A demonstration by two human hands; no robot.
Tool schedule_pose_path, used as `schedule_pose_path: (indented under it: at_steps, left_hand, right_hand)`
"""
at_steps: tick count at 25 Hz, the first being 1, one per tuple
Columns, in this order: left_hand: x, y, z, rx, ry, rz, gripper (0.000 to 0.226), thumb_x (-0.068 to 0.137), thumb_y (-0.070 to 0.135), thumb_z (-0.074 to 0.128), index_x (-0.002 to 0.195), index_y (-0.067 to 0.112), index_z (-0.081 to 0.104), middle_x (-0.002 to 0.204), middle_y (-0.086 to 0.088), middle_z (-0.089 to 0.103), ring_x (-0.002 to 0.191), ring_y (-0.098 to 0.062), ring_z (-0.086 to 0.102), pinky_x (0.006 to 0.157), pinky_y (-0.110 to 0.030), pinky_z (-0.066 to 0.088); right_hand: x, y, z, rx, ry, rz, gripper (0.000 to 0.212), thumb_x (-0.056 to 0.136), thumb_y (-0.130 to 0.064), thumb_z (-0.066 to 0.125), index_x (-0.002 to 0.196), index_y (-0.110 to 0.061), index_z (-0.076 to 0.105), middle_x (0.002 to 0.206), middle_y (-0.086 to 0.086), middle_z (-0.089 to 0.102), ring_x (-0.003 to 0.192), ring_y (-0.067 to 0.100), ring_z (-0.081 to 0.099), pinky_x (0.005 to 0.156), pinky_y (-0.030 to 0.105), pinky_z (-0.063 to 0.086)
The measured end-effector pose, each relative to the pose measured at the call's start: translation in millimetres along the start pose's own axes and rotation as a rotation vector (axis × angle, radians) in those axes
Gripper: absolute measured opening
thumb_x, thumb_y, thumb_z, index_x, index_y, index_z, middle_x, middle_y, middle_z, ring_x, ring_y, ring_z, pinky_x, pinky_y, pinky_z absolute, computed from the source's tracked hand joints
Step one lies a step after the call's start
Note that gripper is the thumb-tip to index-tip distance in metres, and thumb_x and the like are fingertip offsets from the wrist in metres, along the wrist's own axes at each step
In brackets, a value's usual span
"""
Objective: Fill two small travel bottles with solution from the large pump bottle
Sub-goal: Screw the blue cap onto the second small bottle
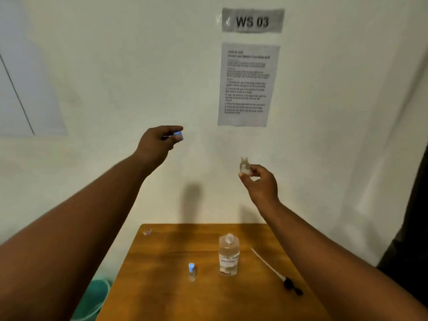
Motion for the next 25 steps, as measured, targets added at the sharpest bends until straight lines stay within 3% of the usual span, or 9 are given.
schedule_pose_path:
  at_steps: [5, 11, 16, 21, 25]
  left_hand:
    - [-0.9, 146.6, -15.0, -0.1, -0.064, 0.208, 0.018, 0.091, 0.011, 0.073, 0.105, 0.023, 0.072, 0.104, -0.005, 0.075, 0.099, -0.019, 0.071, 0.091, -0.036, 0.058]
    - [-15.2, 224.8, -23.4, -0.121, -0.098, 0.286, 0.016, 0.091, 0.014, 0.074, 0.106, 0.011, 0.072, 0.099, -0.006, 0.078, 0.095, -0.019, 0.076, 0.085, -0.034, 0.061]
    - [-26.3, 235.6, -22.5, -0.189, -0.126, 0.285, 0.016, 0.093, 0.017, 0.073, 0.108, 0.012, 0.072, 0.102, -0.002, 0.078, 0.097, -0.019, 0.076, 0.085, -0.033, 0.061]
    - [-29.4, 235.0, -27.5, -0.278, -0.123, 0.26, 0.02, 0.095, 0.017, 0.069, 0.113, 0.01, 0.071, 0.099, 0.0, 0.078, 0.093, -0.016, 0.076, 0.083, -0.03, 0.061]
    - [-32.1, 235.0, -24.2, -0.297, -0.173, 0.257, 0.02, 0.097, 0.014, 0.066, 0.115, 0.009, 0.07, 0.103, -0.003, 0.077, 0.098, -0.022, 0.074, 0.085, -0.034, 0.062]
  right_hand:
    - [-1.2, -147.3, -3.7, 0.211, 0.008, -0.146, 0.018, 0.083, -0.031, 0.077, 0.098, -0.027, 0.067, 0.09, -0.012, 0.066, 0.086, 0.007, 0.063, 0.08, 0.026, 0.052]
    - [-24.6, -245.1, -18.5, 0.327, -0.021, -0.244, 0.019, 0.086, -0.033, 0.074, 0.103, -0.03, 0.067, 0.096, -0.014, 0.063, 0.093, 0.01, 0.059, 0.082, 0.024, 0.05]
    - [-39.5, -270.4, -30.5, 0.372, -0.019, -0.282, 0.018, 0.089, -0.031, 0.072, 0.105, -0.025, 0.068, 0.089, -0.028, 0.054, 0.085, 0.003, 0.053, 0.079, 0.024, 0.048]
    - [-46.9, -270.9, -27.4, 0.372, -0.032, -0.268, 0.022, 0.088, -0.031, 0.073, 0.108, -0.021, 0.072, 0.09, -0.029, 0.056, 0.087, 0.005, 0.055, 0.086, 0.032, 0.053]
    - [-50.9, -271.8, -25.3, 0.38, -0.046, -0.29, 0.013, 0.087, -0.03, 0.073, 0.099, -0.029, 0.068, 0.086, -0.029, 0.055, 0.084, 0.006, 0.056, 0.079, 0.023, 0.05]
Point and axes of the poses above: each hand's wrist, its own x-axis towards the middle knuckle, its own z-axis out of the palm, y = z × x, the point moved 6 cm from there along x, towards the middle knuckle
